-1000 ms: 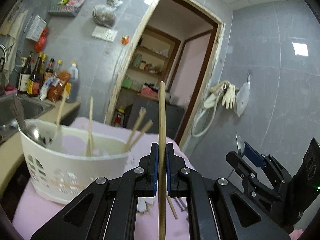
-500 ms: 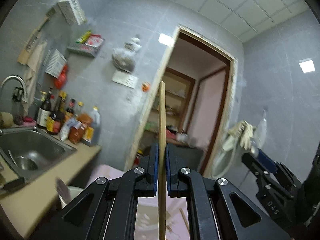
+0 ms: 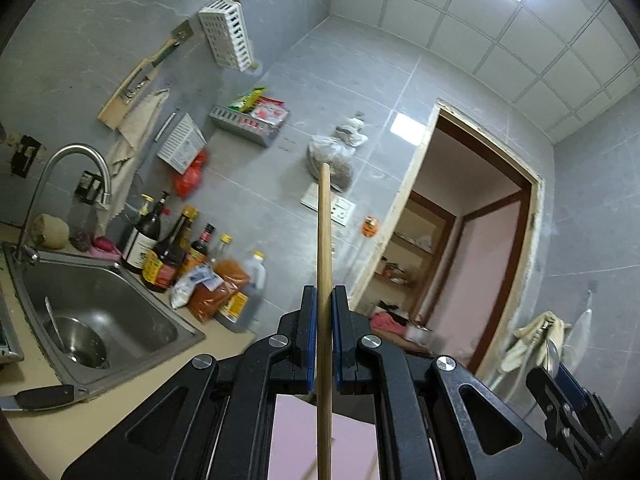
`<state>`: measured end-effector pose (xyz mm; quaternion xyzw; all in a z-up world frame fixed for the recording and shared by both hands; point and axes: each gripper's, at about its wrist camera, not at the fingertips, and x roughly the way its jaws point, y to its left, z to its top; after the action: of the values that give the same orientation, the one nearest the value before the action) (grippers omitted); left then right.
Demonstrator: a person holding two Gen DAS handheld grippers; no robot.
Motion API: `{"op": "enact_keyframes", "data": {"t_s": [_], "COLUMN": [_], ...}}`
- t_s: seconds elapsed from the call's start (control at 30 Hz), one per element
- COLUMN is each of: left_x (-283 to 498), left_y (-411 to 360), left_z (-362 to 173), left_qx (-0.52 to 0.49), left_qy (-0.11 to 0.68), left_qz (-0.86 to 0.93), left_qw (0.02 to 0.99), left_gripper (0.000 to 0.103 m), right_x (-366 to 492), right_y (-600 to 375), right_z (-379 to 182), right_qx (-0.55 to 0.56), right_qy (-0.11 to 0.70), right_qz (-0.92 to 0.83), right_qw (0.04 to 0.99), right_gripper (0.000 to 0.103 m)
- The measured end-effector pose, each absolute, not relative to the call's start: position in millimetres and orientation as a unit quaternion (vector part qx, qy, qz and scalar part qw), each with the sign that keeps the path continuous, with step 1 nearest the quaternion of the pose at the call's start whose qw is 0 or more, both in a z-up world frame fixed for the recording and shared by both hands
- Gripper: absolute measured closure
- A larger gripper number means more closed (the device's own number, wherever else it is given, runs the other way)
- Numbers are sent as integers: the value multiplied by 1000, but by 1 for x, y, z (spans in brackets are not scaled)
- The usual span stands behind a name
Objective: Organize utensils
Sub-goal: 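Carry the spoon and chopsticks up over the white basket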
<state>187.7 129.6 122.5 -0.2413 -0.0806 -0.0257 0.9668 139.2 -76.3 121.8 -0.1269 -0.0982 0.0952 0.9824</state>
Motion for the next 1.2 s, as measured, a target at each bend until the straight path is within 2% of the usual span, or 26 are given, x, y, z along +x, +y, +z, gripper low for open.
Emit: {"op": "enact_keyframes", "data": {"t_s": [0.43, 0.67, 1.2], "left_x": [205, 199, 196], "left_y": [137, 126, 109], "left_z": [90, 86, 65], "left_qx": [-264, -237, -190], "left_qy": [-57, -68, -34], "left_qz": [4, 18, 13], "left_qw": [963, 969, 981], "left_gripper": [98, 98, 98], "right_x": [155, 163, 162], "right_y": [-58, -55, -45], "right_z": [96, 85, 73], "right_qx": [-174, -180, -193], "right_qy": [-65, -44, -32], "right_qz": [108, 116, 138], "right_qw": [977, 976, 971], "right_gripper": [66, 66, 66]}}
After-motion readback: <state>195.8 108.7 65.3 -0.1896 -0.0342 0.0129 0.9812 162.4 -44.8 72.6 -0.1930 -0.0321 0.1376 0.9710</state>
